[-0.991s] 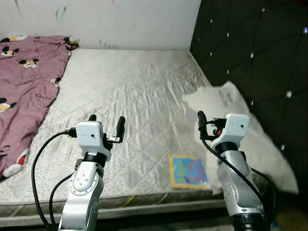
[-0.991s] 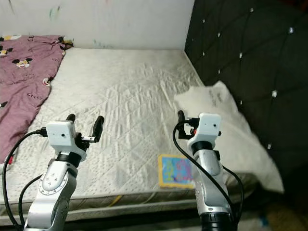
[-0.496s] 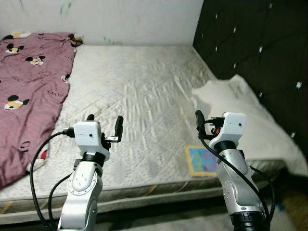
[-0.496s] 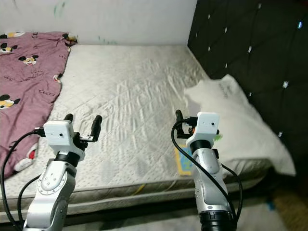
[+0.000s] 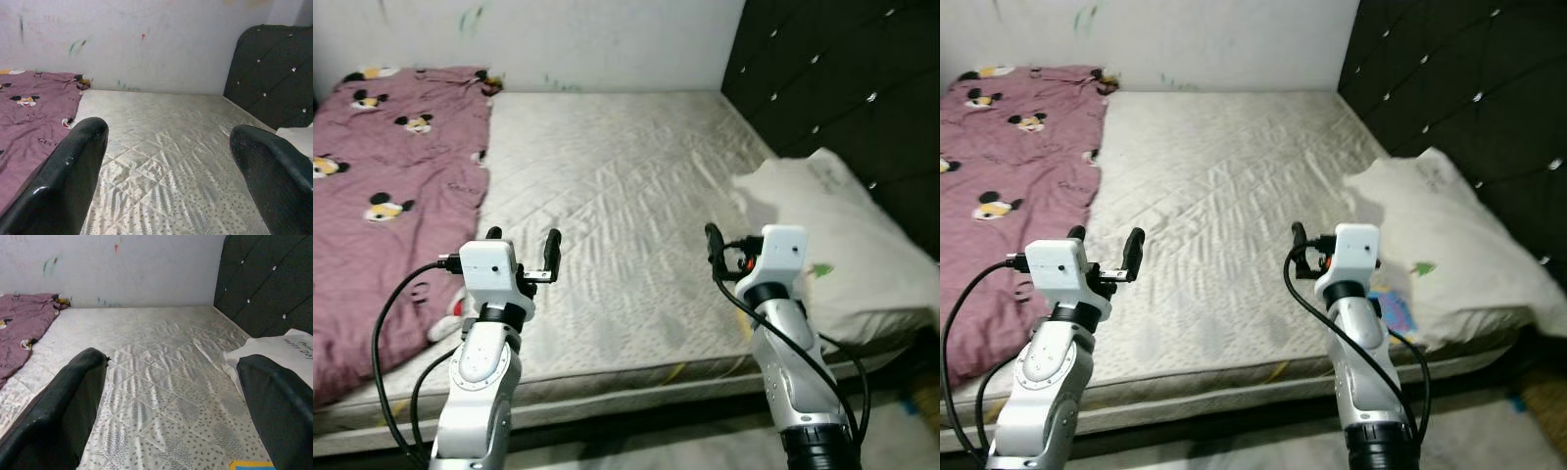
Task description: Clean up the room
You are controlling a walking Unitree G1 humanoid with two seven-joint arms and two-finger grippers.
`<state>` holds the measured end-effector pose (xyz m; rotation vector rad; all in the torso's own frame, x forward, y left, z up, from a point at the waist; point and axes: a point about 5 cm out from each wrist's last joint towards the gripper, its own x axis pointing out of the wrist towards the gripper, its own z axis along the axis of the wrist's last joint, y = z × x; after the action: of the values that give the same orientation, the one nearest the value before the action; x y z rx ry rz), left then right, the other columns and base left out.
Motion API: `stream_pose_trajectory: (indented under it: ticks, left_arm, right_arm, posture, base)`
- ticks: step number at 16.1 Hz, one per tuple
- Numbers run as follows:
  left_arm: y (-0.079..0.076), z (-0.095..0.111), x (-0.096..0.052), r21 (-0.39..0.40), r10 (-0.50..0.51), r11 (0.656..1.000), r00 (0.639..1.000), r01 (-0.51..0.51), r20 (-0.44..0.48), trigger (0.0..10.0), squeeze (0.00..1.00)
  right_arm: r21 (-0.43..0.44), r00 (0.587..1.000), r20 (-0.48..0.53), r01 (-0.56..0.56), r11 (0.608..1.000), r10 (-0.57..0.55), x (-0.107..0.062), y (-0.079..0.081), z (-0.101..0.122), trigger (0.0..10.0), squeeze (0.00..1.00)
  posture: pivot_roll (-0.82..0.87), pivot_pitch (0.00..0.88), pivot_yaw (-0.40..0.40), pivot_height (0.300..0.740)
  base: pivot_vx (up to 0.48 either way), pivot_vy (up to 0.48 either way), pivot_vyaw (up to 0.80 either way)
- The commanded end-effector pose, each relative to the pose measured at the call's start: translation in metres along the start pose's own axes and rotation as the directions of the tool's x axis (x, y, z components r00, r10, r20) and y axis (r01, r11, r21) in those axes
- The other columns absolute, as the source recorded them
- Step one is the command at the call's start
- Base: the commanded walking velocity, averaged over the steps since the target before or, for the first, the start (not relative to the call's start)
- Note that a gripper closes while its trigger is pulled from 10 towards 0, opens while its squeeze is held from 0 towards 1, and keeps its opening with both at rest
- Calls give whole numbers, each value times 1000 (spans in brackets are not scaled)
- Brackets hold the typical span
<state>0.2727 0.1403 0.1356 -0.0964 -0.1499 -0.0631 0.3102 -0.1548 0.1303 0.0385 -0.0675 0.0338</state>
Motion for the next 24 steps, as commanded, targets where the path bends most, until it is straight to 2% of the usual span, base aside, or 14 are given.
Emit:
stream_pose_trajectory:
  ticks: [1, 10, 14, 16, 24]
  left_arm:
    - [-8, -1, 2, -10, -25, 1000, 1000, 25, -6, 10000, 0]
    - [-8, -1, 3, -12, -25, 1000, 1000, 25, 3, 10000, 0]
    - [-10, 1, 3, -17, -60, 998, 998, 60, 14, 10000, 0]
    - [-12, 2, 2, -19, -70, 997, 997, 70, 17, 10000, 0]
    - [-12, 2, 2, -24, -81, 996, 997, 81, 14, 10000, 0]
  right_arm:
    - [-18, 999, -16, 28, 999, -29, -3, -11, -4, 10000, 0]
    - [-10, 999, -41, 16, 1000, -16, -1, -9, -8, 10000, 0]
    - [-20, 999, -39, -13, 1000, 12, -2, -6, -8, 10000, 0]
    - [-19, 999, -29, -22, 1000, 22, -3, -5, -7, 10000, 0]
    - [-15, 999, -41, -2, 1000, 1, -2, -7, -9, 10000, 0]
  posture:
    - [-66, 46, -40, 740]
    - [-72, 49, -42, 740]
    - [-75, 52, -42, 740]
    - [-74, 54, -44, 740]
    - [-73, 53, -41, 740]
  base:
    - [0, 476, 0]
    - [0, 454, 0]
    - [0, 0, 0]
    - [276, 0, 684]
    - [327, 0, 0]
